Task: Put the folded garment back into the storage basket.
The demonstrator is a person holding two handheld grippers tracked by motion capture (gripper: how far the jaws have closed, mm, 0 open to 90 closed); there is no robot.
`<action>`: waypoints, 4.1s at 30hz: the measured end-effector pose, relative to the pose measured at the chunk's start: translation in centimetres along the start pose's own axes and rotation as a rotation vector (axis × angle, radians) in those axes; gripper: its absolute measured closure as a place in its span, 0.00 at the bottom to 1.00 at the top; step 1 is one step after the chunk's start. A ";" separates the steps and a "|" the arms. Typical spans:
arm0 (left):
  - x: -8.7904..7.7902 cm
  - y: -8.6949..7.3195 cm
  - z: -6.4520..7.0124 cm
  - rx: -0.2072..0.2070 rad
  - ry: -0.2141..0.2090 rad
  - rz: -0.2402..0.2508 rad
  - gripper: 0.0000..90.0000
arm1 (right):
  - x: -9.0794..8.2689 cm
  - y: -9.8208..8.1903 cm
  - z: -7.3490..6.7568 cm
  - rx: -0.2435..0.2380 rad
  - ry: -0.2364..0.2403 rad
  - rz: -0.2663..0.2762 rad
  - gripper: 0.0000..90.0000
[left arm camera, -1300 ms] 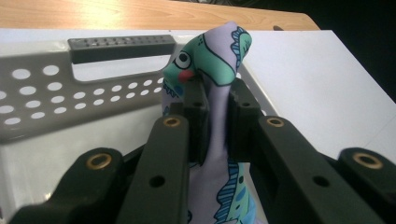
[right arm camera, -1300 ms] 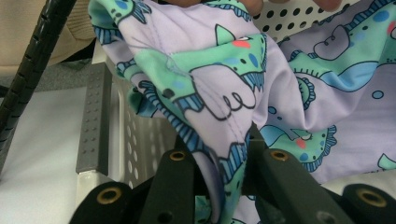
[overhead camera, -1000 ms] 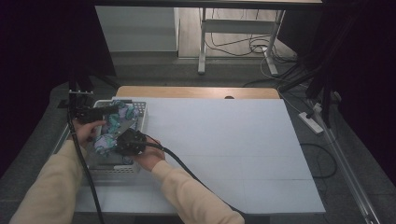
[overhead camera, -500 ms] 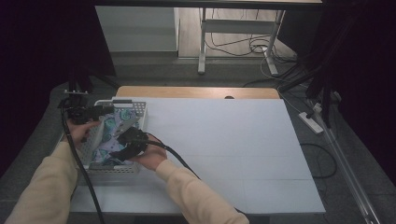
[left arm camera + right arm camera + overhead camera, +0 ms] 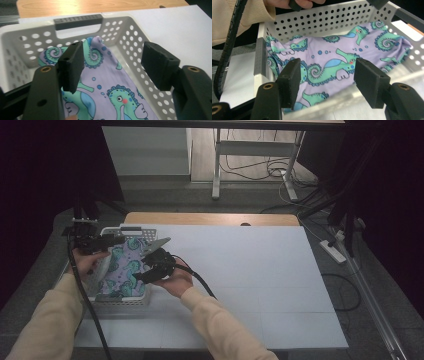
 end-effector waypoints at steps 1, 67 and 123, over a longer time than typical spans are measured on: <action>0.1 0.0 0.1 0.004 -0.006 -0.003 0.40 | -0.2 -0.1 0.1 0.003 -0.003 0.002 0.43; 9.9 -0.4 1.8 0.029 0.148 -0.283 0.98 | -20.3 -15.0 5.5 0.189 -0.278 -0.005 0.44; 12.1 0.8 0.9 0.046 0.160 -0.318 0.98 | -20.5 -16.5 6.1 0.207 -0.295 -0.033 0.43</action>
Point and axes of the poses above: each handheld gripper's, and its own axes: x roughly forward along the jaws, y roughly out of its top, z roughly to its right, the point moved 4 cm from there along x, roughly forward along the jaws, and after that the axes turned 5 degrees about -y, right-handed, at the moved point
